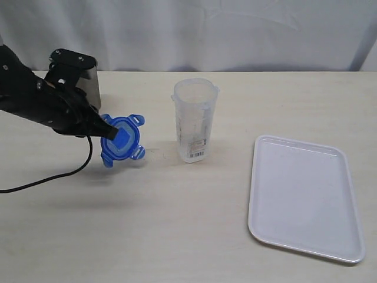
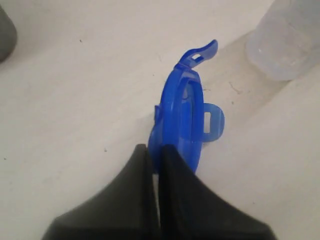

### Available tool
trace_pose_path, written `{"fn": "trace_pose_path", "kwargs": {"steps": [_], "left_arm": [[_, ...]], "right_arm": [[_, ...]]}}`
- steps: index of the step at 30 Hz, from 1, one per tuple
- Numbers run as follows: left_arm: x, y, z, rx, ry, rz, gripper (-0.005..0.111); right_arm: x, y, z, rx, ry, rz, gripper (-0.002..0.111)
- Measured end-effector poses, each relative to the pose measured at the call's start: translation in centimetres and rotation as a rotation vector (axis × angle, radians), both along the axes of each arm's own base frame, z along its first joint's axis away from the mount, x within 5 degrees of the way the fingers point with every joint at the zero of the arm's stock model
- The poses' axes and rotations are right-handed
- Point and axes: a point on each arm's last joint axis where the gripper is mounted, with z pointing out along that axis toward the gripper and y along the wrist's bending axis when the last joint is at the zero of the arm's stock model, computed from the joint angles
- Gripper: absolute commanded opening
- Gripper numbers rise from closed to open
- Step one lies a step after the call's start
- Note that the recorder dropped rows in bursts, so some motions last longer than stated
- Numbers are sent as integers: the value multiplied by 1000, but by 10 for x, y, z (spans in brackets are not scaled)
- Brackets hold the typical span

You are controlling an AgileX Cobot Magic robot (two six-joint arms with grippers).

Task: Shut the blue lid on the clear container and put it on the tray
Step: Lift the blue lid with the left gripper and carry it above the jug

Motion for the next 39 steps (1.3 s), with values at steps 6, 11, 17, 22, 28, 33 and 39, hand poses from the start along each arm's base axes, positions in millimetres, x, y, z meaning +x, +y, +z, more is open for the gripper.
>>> {"fn": "trace_pose_path", "kwargs": {"steps": [6, 11, 17, 22, 28, 33, 39], "left_arm": [[6, 3, 8, 42, -119, -9, 0], [15, 5, 15, 53, -233, 11, 0], [25, 4, 28, 42, -337, 36, 0], [37, 1, 50, 19, -413, 42, 0], [49, -2, 75, 31, -523, 18, 0], [52, -9, 87, 81, -666, -25, 0], [46, -38, 98, 169, -862, -170, 0]], "right_arm": [[0, 0, 0, 0, 0, 0, 4], [0, 0, 0, 0, 0, 0, 4], [0, 0, 0, 0, 0, 0, 4], [0, 0, 0, 0, 0, 0, 4], [0, 0, 0, 0, 0, 0, 4], [0, 0, 0, 0, 0, 0, 4], [0, 0, 0, 0, 0, 0, 4]]}}
